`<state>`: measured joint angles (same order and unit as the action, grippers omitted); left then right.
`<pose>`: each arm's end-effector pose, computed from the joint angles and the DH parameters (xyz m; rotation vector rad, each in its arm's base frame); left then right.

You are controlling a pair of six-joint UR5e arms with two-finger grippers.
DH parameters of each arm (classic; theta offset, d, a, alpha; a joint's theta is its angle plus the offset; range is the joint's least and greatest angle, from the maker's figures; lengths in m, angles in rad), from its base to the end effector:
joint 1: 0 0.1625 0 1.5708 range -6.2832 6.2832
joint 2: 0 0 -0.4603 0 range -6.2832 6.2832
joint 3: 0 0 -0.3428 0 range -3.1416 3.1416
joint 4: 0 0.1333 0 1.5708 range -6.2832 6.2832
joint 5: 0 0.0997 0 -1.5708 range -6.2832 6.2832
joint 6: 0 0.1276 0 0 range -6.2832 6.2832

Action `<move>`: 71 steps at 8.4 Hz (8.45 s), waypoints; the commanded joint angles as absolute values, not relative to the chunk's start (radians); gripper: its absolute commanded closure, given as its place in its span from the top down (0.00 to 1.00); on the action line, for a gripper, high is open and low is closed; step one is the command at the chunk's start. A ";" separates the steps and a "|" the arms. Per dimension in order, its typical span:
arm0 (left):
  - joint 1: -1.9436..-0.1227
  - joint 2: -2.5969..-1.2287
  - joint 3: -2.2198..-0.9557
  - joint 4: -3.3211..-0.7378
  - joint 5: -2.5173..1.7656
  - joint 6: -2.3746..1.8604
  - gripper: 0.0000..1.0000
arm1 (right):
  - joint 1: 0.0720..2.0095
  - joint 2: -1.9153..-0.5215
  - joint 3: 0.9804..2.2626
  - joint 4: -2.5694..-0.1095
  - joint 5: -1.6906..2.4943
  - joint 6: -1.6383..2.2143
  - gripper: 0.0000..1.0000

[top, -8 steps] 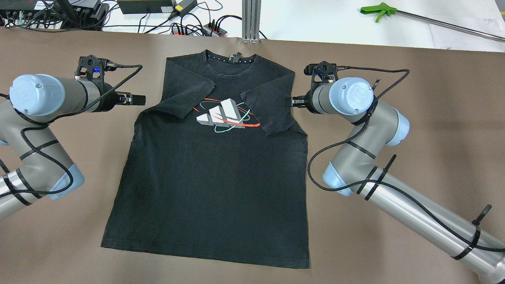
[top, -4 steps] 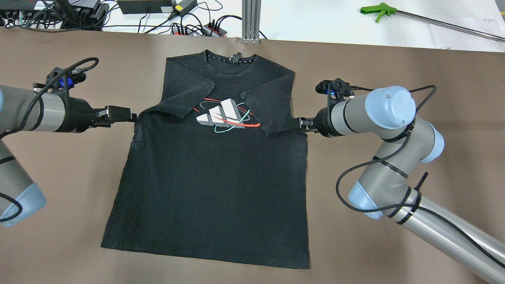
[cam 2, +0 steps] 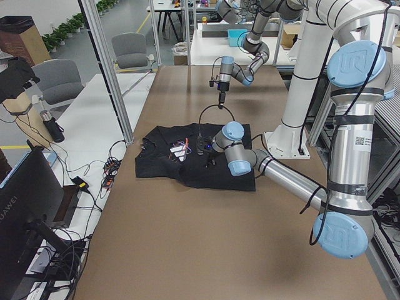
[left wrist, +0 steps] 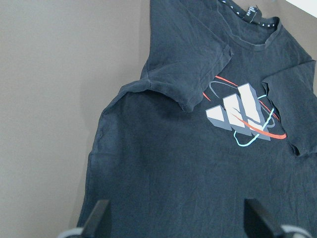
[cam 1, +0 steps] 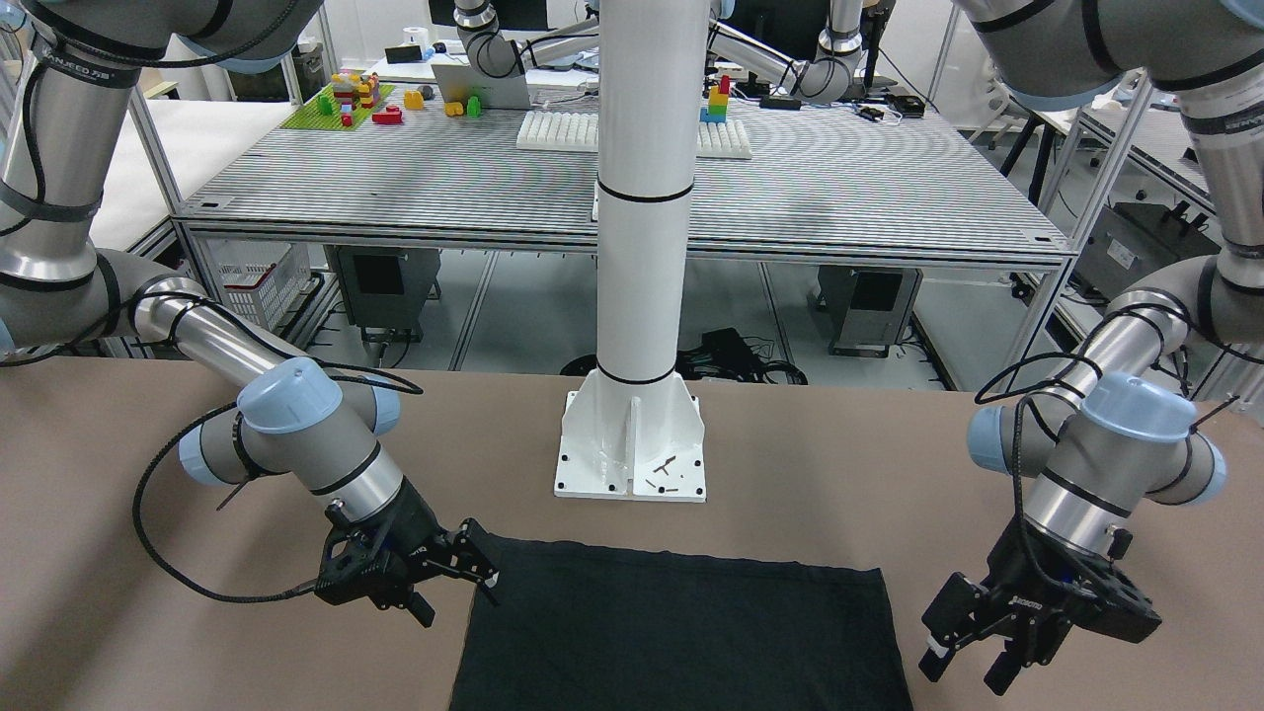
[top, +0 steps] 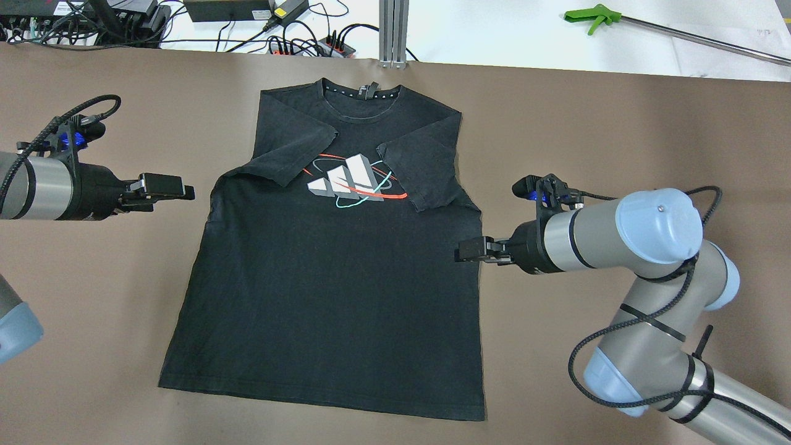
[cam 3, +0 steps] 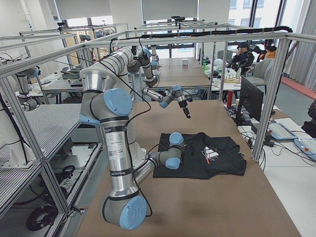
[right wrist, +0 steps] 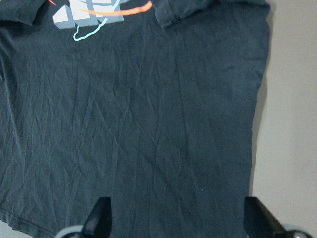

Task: Fold clothes
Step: 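Move both grippers down to the shirt's hem corners nearest the robot, then grasp the hem corners with both grippers, then lift the hem with both grippers and fold it toward the collar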

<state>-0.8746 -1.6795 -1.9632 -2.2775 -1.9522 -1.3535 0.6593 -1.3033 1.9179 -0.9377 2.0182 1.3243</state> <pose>0.2527 -0.4361 0.4043 0.3350 1.1960 -0.3411 -0.3809 -0.3940 0.3507 0.1873 -1.2671 0.0758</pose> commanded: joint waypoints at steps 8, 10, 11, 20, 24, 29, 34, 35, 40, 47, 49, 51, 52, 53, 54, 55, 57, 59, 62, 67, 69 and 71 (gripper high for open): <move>-0.619 -1.500 -1.956 -2.479 -1.861 -1.400 0.94 | 0.270 -1.569 1.947 -0.712 1.770 1.563 0.94; -0.595 -1.479 -1.959 -2.496 -1.816 -1.408 0.94 | 0.262 -1.496 1.881 -0.712 1.764 1.562 0.94; -0.595 -1.461 -1.959 -2.519 -1.818 -1.408 0.94 | 0.261 -1.482 1.875 -0.713 1.761 1.559 0.93; -0.595 -1.459 -1.951 -2.525 -1.819 -1.407 0.93 | 0.265 -1.474 1.861 -0.716 1.769 1.557 0.00; -0.542 -1.324 -1.944 -2.741 -1.818 -1.405 0.93 | 0.270 -1.497 1.933 -0.709 1.775 1.557 0.00; -0.221 -1.308 -1.919 -2.735 -1.468 -1.474 0.93 | 0.271 -1.508 1.931 -0.644 1.778 1.557 0.00; -0.216 -1.312 -1.872 -2.735 -1.465 -1.476 0.93 | 0.270 -1.506 1.931 -0.644 1.776 1.557 0.00; -0.216 -1.312 -1.868 -2.735 -1.465 -1.476 0.92 | 0.273 -1.506 1.931 -0.644 1.776 1.557 0.00; -0.215 -1.336 -1.891 -2.735 -1.466 -1.477 0.57 | 0.285 -1.506 1.928 -0.644 1.778 1.545 0.00; -0.236 -1.350 -1.882 -2.726 -1.506 -1.476 0.00 | 0.290 -1.503 1.927 -0.644 1.779 1.545 0.00; -0.241 -1.342 -1.894 -2.729 -1.520 -1.476 0.00 | 0.290 -1.506 1.927 -0.644 1.779 1.545 0.00; -0.328 -1.327 -1.962 -2.735 -1.651 -1.474 0.00 | 0.317 -1.525 1.934 -0.596 1.843 1.548 0.00; -0.346 -1.336 -1.989 -2.737 -1.689 -1.471 0.00 | 0.371 -1.555 1.936 -0.547 1.921 1.549 0.00; -0.347 -1.360 -2.003 -2.738 -1.719 -1.471 0.00 | 0.417 -1.599 1.934 -0.469 2.004 1.560 0.00; -0.348 -1.391 -2.014 -2.741 -1.733 -1.471 0.00 | 0.448 -1.652 1.933 -0.381 2.054 1.560 0.00; -0.347 -1.394 -2.029 -2.766 -1.749 -1.468 0.00 | 0.466 -1.710 1.931 -0.277 2.104 1.562 0.00; -0.348 -1.407 -2.077 -2.833 -1.880 -1.468 0.00 | 0.477 -1.791 1.930 -0.067 2.176 1.638 0.00; -0.345 -1.401 -2.146 -2.882 -1.992 -1.479 0.00 | 0.477 -1.802 1.931 0.122 2.244 1.806 0.00; -0.341 -1.348 -2.146 -3.072 -2.158 -1.528 0.00 | 0.476 -1.824 1.930 0.435 2.275 2.075 0.00; -0.391 -1.402 -2.068 -3.054 -2.040 -1.529 0.00 | 0.583 -1.744 1.757 0.456 2.270 2.045 0.00; -0.474 -1.414 -2.071 -3.031 -2.052 -1.531 0.00 | 0.656 -1.726 1.755 0.445 2.278 2.045 0.00; -0.573 -1.466 -2.086 -2.978 -2.121 -1.566 0.00 | 0.716 -1.689 1.761 0.442 2.273 2.058 0.00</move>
